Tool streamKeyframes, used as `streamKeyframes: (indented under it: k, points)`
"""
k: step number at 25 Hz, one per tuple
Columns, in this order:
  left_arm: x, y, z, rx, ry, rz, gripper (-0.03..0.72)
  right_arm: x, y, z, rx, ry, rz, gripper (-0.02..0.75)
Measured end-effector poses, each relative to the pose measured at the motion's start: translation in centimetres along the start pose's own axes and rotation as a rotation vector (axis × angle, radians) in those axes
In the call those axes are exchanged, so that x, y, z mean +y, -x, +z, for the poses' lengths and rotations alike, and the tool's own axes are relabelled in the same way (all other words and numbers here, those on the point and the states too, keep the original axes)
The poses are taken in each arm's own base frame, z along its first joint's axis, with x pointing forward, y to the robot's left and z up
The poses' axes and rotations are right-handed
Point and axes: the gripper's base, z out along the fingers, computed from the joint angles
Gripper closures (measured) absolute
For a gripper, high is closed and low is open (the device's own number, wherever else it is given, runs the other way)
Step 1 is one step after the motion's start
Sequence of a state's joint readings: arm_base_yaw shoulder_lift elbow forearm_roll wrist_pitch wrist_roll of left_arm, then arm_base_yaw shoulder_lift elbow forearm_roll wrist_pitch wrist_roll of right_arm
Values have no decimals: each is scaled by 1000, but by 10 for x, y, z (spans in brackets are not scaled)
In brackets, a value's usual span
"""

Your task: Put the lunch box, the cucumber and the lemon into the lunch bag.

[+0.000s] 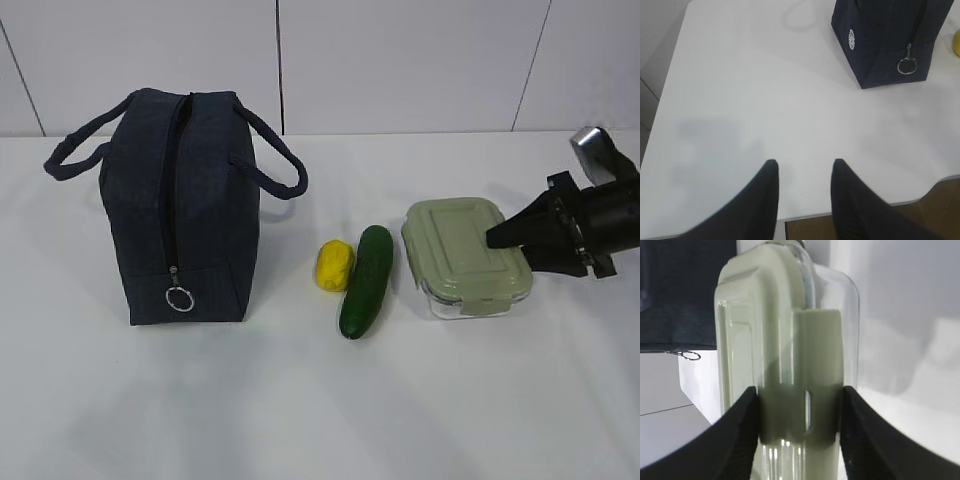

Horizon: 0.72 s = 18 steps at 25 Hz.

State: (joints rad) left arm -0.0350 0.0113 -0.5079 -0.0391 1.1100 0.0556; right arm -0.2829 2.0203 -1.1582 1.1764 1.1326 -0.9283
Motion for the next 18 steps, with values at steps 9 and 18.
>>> streamKeyframes:
  k: [9,18]
  points:
    - [-5,6,10,74,-59,-33,449,26,2,-16,-51,3,-13,384]
    - [-7,44,27,148,-108,-78,449,61,3,-38,-127,32,-43,384]
